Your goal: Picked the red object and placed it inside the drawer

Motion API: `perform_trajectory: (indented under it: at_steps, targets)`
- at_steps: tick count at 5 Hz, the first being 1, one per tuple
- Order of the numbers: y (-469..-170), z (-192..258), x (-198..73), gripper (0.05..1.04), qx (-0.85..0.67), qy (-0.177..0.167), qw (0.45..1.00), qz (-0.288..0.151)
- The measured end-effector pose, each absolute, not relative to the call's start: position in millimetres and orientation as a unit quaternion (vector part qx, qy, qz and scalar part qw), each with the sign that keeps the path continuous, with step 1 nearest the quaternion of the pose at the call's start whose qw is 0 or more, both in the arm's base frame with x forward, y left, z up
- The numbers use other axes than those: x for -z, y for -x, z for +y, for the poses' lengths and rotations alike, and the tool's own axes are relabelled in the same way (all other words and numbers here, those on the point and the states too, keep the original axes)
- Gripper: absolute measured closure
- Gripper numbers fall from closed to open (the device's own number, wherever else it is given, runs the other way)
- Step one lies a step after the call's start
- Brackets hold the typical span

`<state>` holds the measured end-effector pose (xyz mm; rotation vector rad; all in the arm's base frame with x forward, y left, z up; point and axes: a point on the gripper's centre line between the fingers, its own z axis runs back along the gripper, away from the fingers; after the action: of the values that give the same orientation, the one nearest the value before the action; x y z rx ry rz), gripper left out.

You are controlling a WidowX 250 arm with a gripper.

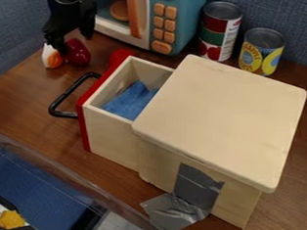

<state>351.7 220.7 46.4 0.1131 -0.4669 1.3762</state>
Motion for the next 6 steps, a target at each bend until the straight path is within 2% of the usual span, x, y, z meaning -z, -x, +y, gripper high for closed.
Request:
perform_trajectory:
  at_steps: [1, 3, 4, 5, 6]
  targets:
    - [-350.1, 220.0, -44.2, 0.101, -0.629, -0.057, 0.745, -0.215]
    - [-343.8, 223.3, -34.8, 0.342, -0.642, -0.069, 0.732, -0.219]
    - [-339.9, 225.3, -31.3, 0.343, -0.638, -0.072, 0.734, -0.22]
    - [-336.9, 225.6, -32.1, 0.343, -0.632, -0.061, 0.744, -0.209]
    - [-341.7, 221.9, -61.7, 0.343, -0.625, -0.025, 0.75, -0.216]
